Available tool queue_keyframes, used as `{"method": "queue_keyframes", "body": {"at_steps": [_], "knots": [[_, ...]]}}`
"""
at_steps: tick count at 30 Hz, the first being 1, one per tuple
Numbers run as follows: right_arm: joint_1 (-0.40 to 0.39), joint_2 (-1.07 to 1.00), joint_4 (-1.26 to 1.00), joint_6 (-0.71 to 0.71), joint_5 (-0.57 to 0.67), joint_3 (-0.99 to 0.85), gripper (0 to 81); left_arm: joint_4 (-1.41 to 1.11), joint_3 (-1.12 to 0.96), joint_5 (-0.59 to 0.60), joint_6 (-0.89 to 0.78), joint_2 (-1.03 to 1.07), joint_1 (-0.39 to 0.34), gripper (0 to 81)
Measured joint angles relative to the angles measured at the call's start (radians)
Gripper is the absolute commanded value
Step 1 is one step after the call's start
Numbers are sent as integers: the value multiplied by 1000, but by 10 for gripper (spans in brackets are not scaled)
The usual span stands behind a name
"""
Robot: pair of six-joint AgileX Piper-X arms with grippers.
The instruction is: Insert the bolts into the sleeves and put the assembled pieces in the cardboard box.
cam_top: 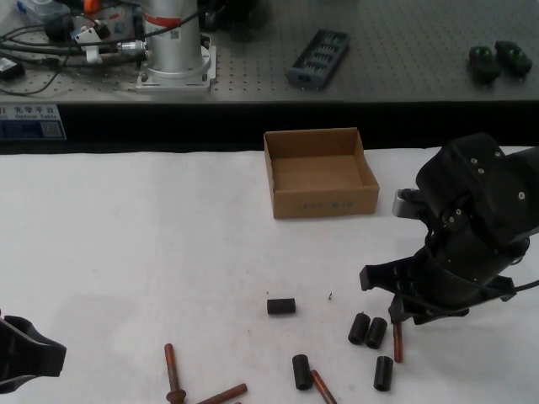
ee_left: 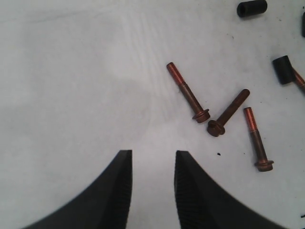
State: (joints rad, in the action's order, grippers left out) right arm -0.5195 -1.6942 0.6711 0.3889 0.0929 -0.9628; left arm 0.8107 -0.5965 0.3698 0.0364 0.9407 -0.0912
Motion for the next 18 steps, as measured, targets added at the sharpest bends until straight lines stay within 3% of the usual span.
{"method": "queue_keyframes", "body": {"at_steps": [3,7,18], "knots": [[-11,0,0,2,0,0,226,0,0,0,0,0,0,231],[-41,0,0,18,2,0,302,0,0,0,0,0,0,231],[-41,0,12,21,1,0,304,0,0,0,0,0,0,231]]}}
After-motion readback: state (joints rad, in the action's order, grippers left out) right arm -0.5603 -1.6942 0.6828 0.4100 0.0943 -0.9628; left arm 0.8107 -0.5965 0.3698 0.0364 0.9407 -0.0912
